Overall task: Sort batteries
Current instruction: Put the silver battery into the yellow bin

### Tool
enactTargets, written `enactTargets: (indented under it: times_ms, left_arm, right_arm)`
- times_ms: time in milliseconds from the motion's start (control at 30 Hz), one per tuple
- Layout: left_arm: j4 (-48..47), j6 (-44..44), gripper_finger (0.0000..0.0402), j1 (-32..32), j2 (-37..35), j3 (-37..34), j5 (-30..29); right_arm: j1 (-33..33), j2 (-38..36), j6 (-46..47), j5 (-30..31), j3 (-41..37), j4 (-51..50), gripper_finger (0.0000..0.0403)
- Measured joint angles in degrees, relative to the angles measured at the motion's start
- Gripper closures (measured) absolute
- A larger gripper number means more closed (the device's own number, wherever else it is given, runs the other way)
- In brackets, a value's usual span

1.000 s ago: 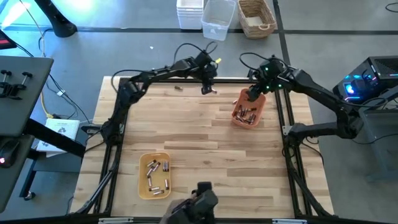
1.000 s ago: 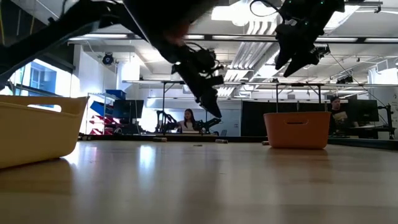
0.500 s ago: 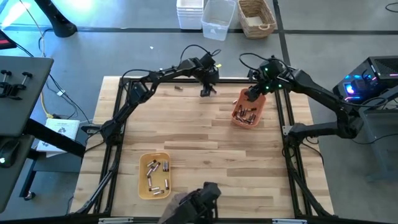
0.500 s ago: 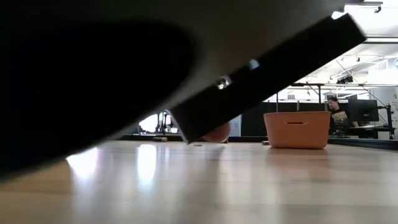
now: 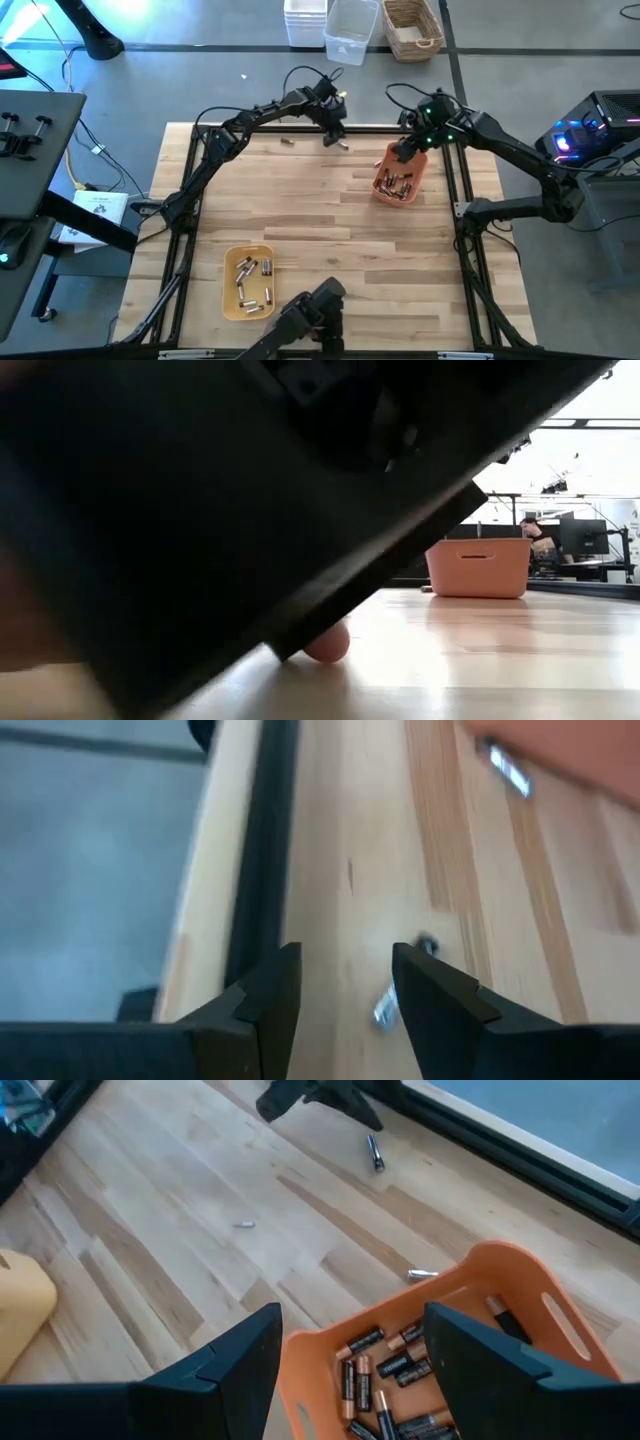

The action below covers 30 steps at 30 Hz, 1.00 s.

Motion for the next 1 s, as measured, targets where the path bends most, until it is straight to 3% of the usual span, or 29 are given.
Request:
enactTargets:
  times_ms: [133, 400, 567, 667, 733, 867, 1000]
  left_arm:
    - [0.4, -0.6, 0.0268, -0.4, 0.3, -0.1, 0.4]
    - [-1.1, 8.6, 0.0293, -0.8, 0.2, 2.2, 0.5]
    - [-7.6, 9.8, 0.0310, -0.5, 0.2, 2.3, 0.3]
    - [-15.4, 17.5, 0.0323, -0.1, 0.5, 2.3, -0.6]
    - [-15.4, 19.9, 0.0334, -0.4, 0.8, 2.3, -1.2]
    - [-11.7, 17.4, 0.0368, -1.4, 0.6, 2.4, -4.0]
    - [-10.5, 8.4, 0.0398, -1.2, -0.8, 2.3, -6.0]
  right_arm:
    - [0.0, 0.0, 0.8, -0.5, 0.0, 0.9, 0.0167]
    - [0.0, 0.0, 1.3, -0.9, 0.0, 1.2, 0.0167]
    - [0.0, 0.0, 1.6, -0.9, 0.0, 1.2, 0.0167]
    - [0.0, 0.0, 2.6, -0.9, 0.0, 1.2, 0.0167]
    - [0.0, 0.0, 2.4, -0.9, 0.0, 1.2, 0.0167]
    - [0.0, 0.0, 2.7, -0.9, 0.0, 2.8, 0.0167]
    - [0.0, 0.0, 3.3, -1.2, 0.0, 4.7, 0.0167]
